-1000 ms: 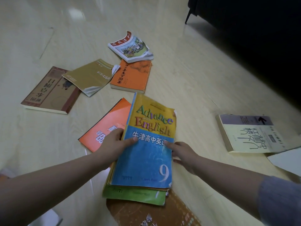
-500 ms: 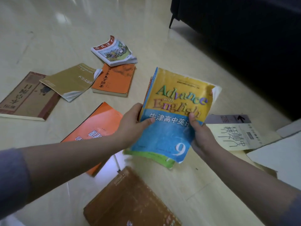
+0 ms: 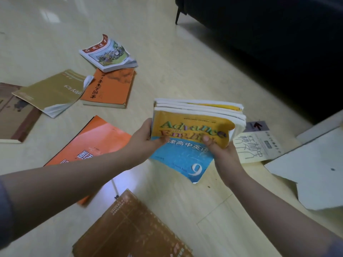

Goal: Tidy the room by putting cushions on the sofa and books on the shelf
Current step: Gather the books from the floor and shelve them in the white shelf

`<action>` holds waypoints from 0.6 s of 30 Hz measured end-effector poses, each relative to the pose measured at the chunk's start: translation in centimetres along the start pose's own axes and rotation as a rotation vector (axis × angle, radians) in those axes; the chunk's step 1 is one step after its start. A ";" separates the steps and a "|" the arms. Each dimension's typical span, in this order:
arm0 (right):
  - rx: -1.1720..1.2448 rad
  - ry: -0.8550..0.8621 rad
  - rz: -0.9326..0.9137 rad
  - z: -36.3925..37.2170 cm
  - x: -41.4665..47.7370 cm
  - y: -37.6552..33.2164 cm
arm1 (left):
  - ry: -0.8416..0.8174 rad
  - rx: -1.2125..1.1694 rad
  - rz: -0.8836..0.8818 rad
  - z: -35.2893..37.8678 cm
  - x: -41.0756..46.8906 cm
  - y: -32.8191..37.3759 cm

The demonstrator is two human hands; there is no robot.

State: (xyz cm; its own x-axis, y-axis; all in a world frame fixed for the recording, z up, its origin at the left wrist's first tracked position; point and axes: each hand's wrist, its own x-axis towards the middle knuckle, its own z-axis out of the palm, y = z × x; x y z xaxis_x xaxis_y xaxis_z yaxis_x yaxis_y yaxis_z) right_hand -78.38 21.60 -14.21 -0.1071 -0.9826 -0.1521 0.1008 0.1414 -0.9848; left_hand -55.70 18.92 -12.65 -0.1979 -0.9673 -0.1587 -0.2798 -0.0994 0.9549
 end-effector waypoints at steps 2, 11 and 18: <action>0.022 0.007 0.011 0.3 0.0 0.0 | 0.000 -0.057 -0.018 0.0 0.4 0.0; -0.089 0.085 -0.107 2.2 0.6 -1.4 | 0.060 -0.183 -0.003 -0.7 0.7 -1.4; -0.142 0.051 -0.017 0.2 0.1 0.5 | -0.006 0.047 0.040 0.3 -0.2 -2.4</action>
State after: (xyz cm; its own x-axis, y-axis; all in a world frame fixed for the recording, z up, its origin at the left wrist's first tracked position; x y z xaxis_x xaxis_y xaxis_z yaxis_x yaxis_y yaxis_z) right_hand -78.16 21.54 -14.76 -0.1578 -0.9781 -0.1358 -0.0420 0.1441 -0.9887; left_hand -55.25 19.44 -14.93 -0.2156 -0.9688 -0.1219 -0.3150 -0.0491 0.9478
